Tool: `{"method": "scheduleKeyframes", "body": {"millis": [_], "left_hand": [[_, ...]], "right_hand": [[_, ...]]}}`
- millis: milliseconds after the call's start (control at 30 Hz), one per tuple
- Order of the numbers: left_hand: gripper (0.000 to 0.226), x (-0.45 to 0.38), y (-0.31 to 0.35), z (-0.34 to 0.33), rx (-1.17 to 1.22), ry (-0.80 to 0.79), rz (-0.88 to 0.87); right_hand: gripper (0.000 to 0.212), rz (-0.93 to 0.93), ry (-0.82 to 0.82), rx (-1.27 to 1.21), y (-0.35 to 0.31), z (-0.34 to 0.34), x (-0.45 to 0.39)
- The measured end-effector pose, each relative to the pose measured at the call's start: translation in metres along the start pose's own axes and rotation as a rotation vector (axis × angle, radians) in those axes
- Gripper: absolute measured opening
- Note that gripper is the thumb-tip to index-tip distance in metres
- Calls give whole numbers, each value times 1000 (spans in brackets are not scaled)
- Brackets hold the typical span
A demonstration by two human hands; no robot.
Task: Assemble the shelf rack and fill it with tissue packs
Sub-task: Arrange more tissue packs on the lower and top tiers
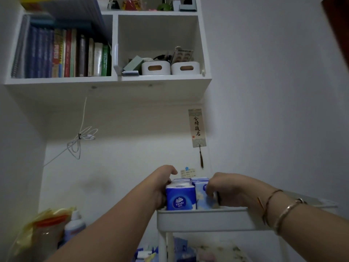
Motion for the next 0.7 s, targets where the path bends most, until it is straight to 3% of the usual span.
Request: {"method": "scheduleKeyframes", "body": {"millis": [67,267,333,400,467,567,700], "left_hand": [[18,3,1,-2,-63,-2,-18],[16,9,1,-5,-119,2,-23],[18,10,-1,-7,-78,16,-38],[20,10,-1,-6,1,43,-74],[18,9,-1,-2,109,71,-140],[34,8,2,11,184,125,-276],[15,7,1,45,244,190,-392]], "right_hand": [[59,-30,-55,66,1,-1,2],[39,-7,-48,181,2,-2,5],[38,3,13,221,0,-1,8],[50,44,119,229,-4,1,10],[62,130,225,208,-11,2,17],[60,309,347,170,-27,-2,41],[50,584,428,146,-59,-29,75]]}}
Point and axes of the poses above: each hand's wrist, its own x-axis away from the middle knuckle, its own z-axis out of the back of the hand, y = z × x, the point moved 3 cm from there along -x, towards the middle knuckle, and after that the axes turned 1 degree about -z, right-handed, at the moved point
